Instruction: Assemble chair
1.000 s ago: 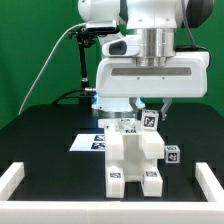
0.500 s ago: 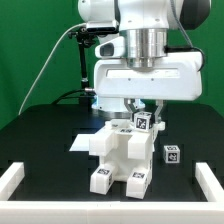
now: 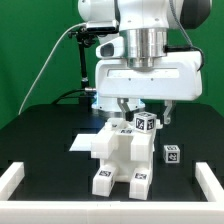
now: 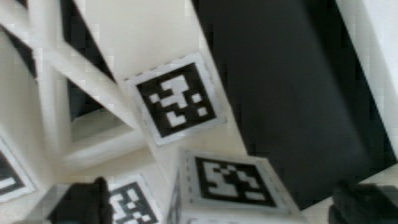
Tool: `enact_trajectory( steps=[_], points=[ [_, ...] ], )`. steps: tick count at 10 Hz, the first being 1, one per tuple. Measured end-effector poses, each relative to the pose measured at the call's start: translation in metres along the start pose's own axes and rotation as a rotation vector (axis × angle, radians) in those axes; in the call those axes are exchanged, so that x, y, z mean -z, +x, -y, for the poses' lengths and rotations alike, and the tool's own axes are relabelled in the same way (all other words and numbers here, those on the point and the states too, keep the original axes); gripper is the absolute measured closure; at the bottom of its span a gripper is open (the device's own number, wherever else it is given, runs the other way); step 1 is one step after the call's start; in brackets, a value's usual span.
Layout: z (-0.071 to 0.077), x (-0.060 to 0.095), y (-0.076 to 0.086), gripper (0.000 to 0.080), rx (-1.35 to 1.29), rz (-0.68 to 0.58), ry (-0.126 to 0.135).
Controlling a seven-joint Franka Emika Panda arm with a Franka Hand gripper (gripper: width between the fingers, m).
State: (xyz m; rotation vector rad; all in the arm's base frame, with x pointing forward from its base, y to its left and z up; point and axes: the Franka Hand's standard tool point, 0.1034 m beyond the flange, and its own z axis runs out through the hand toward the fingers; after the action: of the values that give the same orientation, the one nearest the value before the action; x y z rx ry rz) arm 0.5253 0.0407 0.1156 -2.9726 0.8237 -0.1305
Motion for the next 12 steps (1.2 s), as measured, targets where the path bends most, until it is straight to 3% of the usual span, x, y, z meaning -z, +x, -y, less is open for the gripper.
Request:
enact_trajectory(
  steps=[1, 3, 5, 7, 11, 12],
  points=[
    [0.001, 0.002, 0.000, 0.0160, 0.180, 0.008, -0.016],
    [0.003, 0.005, 0.001, 0.0150, 0.482, 0.034, -0.023],
    [0.003, 0.000, -0.009, 0.0150, 0.668, 0.051, -0.029],
    [0.001, 0.000, -0.007, 0.0151, 0.838, 0.054, -0.033],
    [-0.001, 0.002, 0.005, 0.0151, 1.000, 0.057, -0.040],
    [-0.001, 0.001, 0.005, 0.0238, 0.971, 0.057, -0.041]
  ],
)
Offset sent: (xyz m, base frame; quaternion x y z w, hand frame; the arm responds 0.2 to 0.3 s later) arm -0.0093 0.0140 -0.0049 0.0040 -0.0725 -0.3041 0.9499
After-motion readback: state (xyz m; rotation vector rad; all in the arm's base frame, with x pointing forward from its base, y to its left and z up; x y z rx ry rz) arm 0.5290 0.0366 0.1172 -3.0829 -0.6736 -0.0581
